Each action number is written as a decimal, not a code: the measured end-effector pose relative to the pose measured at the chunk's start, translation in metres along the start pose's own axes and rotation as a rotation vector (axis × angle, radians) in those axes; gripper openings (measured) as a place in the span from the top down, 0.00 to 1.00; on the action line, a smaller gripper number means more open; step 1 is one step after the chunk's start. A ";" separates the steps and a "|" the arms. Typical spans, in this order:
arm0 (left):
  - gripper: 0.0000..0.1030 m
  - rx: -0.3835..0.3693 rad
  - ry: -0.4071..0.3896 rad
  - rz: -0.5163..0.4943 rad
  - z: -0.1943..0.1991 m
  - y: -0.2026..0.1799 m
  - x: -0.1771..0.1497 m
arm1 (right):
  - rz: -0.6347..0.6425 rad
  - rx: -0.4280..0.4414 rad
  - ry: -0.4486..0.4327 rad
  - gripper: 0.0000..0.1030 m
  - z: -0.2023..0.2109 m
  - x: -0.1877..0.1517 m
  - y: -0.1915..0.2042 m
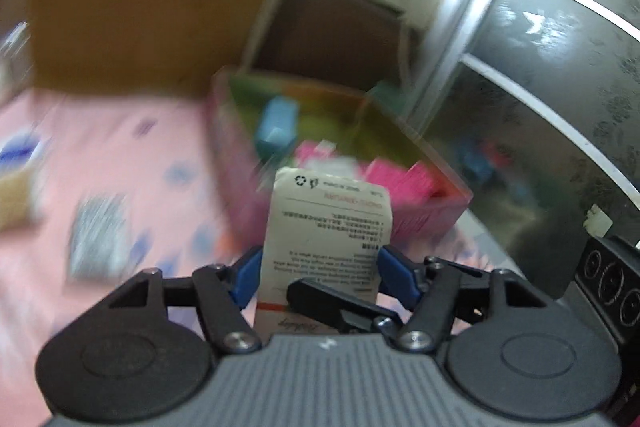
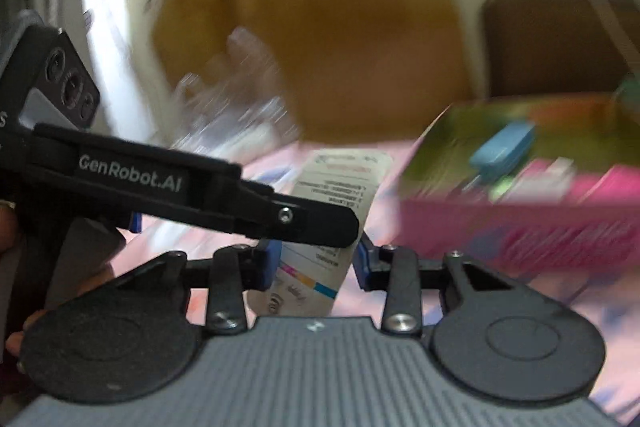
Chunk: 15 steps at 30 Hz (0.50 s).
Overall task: Organize soft objects
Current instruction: 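Drop the paper card into the pink tin with the left gripper, then grasp the clear barcode card pack with the right gripper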
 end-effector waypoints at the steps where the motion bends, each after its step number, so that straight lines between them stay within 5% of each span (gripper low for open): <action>1: 0.37 -0.002 -0.007 -0.030 -0.005 -0.012 0.015 | -0.010 -0.028 -0.029 0.60 0.005 0.013 -0.014; 3: 0.31 -0.004 -0.030 -0.094 -0.018 -0.037 0.044 | -0.034 -0.071 -0.069 0.59 0.011 0.038 -0.043; 5: 0.11 -0.010 -0.065 -0.145 -0.034 -0.062 0.080 | -0.032 -0.160 -0.088 0.55 0.007 0.059 -0.074; 7: 0.13 -0.003 -0.097 -0.180 -0.054 -0.079 0.111 | -0.014 -0.320 -0.083 0.30 -0.003 0.069 -0.109; 9: 0.16 0.064 -0.108 -0.190 -0.083 -0.080 0.135 | -0.042 -0.459 -0.064 0.28 -0.005 0.066 -0.142; 11: 0.16 0.126 -0.103 -0.145 -0.101 -0.067 0.142 | -0.116 -0.472 -0.104 0.28 0.009 0.054 -0.159; 15: 0.16 0.104 -0.147 -0.052 -0.081 -0.036 0.127 | -0.197 -0.428 -0.183 0.28 0.026 0.032 -0.156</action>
Point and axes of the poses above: each gripper's, at about its wrist camera, not at the fingertips, and z roughly against the way its jaws point, y to its left, x to its top, the point moved 10 cm from there along -z, roughly the way its jaws point, and after that the axes turned 9 degrees about y, right-handed, at the moved point
